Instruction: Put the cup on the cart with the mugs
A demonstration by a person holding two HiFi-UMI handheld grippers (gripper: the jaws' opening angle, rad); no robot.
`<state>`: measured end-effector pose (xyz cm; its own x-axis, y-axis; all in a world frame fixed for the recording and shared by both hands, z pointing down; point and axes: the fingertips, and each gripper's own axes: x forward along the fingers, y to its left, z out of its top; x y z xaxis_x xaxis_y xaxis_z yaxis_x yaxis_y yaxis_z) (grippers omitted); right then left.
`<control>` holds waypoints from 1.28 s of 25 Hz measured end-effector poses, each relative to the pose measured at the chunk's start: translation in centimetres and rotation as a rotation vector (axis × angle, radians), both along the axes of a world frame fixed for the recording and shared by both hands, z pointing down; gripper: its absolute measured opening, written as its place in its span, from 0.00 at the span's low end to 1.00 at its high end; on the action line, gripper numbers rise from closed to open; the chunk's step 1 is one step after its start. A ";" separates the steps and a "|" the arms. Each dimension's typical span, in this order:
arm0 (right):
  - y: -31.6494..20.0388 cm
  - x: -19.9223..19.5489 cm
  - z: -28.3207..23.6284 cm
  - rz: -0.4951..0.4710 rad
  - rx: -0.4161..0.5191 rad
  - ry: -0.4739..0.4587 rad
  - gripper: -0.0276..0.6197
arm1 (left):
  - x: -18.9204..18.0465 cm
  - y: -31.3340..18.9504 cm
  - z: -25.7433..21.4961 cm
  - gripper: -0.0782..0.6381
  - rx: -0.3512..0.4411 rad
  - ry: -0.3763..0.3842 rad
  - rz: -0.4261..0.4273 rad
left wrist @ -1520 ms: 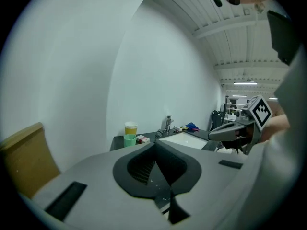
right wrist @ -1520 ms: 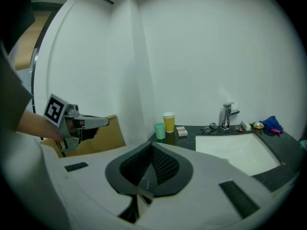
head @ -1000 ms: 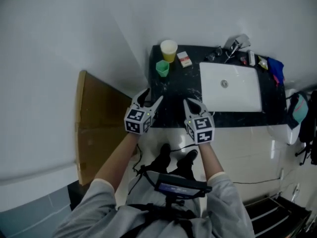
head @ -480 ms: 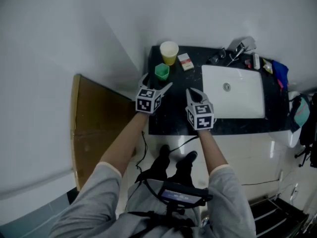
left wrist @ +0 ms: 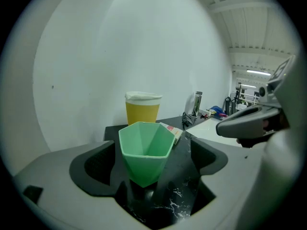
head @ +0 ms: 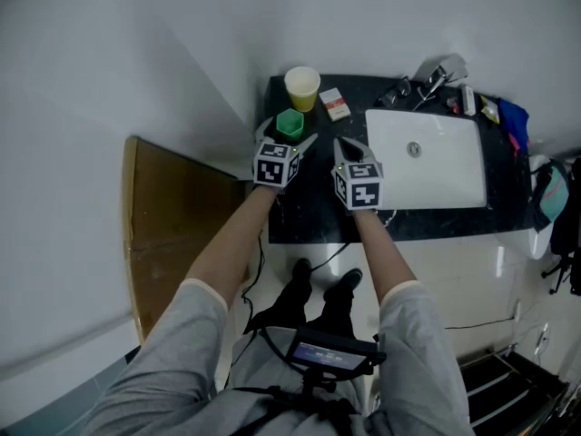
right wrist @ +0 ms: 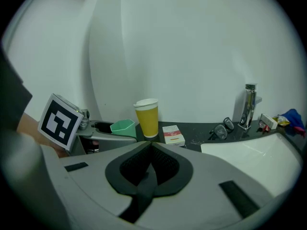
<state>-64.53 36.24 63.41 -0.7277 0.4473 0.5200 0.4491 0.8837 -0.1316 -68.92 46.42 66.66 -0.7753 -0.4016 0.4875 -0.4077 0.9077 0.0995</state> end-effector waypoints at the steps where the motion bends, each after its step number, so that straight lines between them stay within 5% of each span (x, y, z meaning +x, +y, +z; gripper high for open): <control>1: 0.1 -0.2 0.0 0.000 -0.002 0.001 0.04 | -0.2 -0.1 0.1 0.78 -0.003 0.000 0.005; 7: 0.5 -0.5 0.0 -0.006 -0.003 0.002 0.04 | -0.9 0.0 0.3 0.76 -0.018 0.000 0.012; 10: 0.7 -0.6 -0.1 -0.008 -0.007 -0.001 0.04 | -0.9 0.7 0.7 0.59 -0.040 0.009 0.000; 22: 0.7 -0.4 -0.8 -0.019 -0.003 -0.004 0.04 | -0.1 0.8 -1.4 0.58 -0.040 -0.022 0.019; 32: -0.3 2.9 -4.5 -0.060 0.024 -0.065 0.04 | 4.2 0.9 -6.0 0.58 -0.009 -0.012 0.062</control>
<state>-61.59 35.91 58.92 -0.7325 0.4791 0.4837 0.5085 0.8574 -0.0792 -64.68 47.28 60.65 -0.7547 -0.4449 0.4821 -0.4647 0.8813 0.0858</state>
